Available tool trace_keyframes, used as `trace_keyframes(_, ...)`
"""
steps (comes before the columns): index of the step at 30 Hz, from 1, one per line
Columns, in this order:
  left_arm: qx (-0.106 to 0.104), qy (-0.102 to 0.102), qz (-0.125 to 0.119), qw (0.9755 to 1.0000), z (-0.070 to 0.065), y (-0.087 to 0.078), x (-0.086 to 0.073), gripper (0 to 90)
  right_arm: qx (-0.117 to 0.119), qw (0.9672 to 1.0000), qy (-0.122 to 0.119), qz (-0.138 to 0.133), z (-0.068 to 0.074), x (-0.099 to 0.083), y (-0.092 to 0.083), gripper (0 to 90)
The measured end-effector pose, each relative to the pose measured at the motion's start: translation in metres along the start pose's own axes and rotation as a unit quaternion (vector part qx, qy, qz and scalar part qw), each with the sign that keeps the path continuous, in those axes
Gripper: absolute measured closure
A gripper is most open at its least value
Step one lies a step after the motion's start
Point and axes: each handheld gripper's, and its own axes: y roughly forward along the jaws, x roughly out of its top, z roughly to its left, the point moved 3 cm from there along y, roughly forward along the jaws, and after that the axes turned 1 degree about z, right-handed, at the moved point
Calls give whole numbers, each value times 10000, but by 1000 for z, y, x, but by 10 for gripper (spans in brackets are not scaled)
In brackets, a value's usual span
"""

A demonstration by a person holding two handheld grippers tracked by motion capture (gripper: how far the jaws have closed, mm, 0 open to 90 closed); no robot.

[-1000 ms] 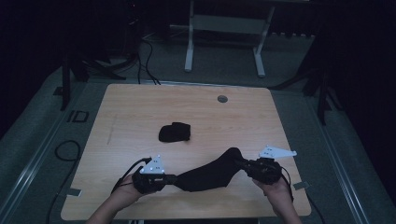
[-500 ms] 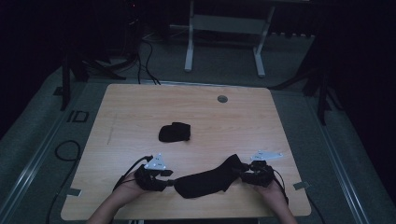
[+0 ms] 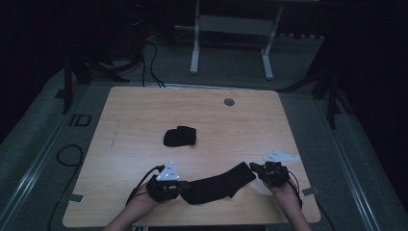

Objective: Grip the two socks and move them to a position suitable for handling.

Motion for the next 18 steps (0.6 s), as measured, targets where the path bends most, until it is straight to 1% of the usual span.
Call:
trace_keyframes(1, -72, 5, 60, 10000, -1, 4, -1, 880, 162, 9997, -76, 148, 2, -2, 10, 899)
trace_keyframes(2, -117, 19, 147, 9998, -2, 7, -3, 896, 193, 9995, -138, 205, 3, -3, 14, 900)
trace_keyframes(3, -127, 58, 252, 9996, -2, 10, -4, 896, 186, 9993, -189, 270, 4, -5, 19, 900)
trace_keyframes(4, -90, 112, 378, 9992, -2, 13, -6, 896, 171, 9990, -242, 349, 4, -6, 22, 900)
trace_keyframes(5, -46, 135, 450, 9989, -1, 15, -7, 896, 152, 9987, -286, 394, 4, -7, 25, 900)
trace_keyframes(7, -1, 48, 516, 9987, 3, 18, -11, 896, 109, 9982, -319, 495, 1, -10, 30, 899)
trace_keyframes(9, -32, 4, 500, 9987, 7, 17, -13, 897, 122, 9979, -317, 551, -1, -14, 33, 899)
trace_keyframes(11, 82, 24, 502, 9987, 10, 16, -13, 896, 170, 9984, -273, 473, -2, -16, 33, 899)
trace_keyframes(13, 148, -9, 515, 9986, 15, 14, -13, 897, 173, 9982, -299, 483, -1, -17, 32, 899)
trace_keyframes(16, 197, -50, 504, 9985, 21, 12, -14, 897, 222, 9980, -311, 510, 3, -19, 30, 898)
trace_keyframes(17, 197, -50, 504, 9985, 21, 12, -14, 897, 222, 9980, -311, 510, 3, -19, 30, 898)
trace_keyframes(18, 242, 1, 540, 9982, 23, 10, -14, 897, 237, 9980, -310, 507, 5, -21, 29, 897)
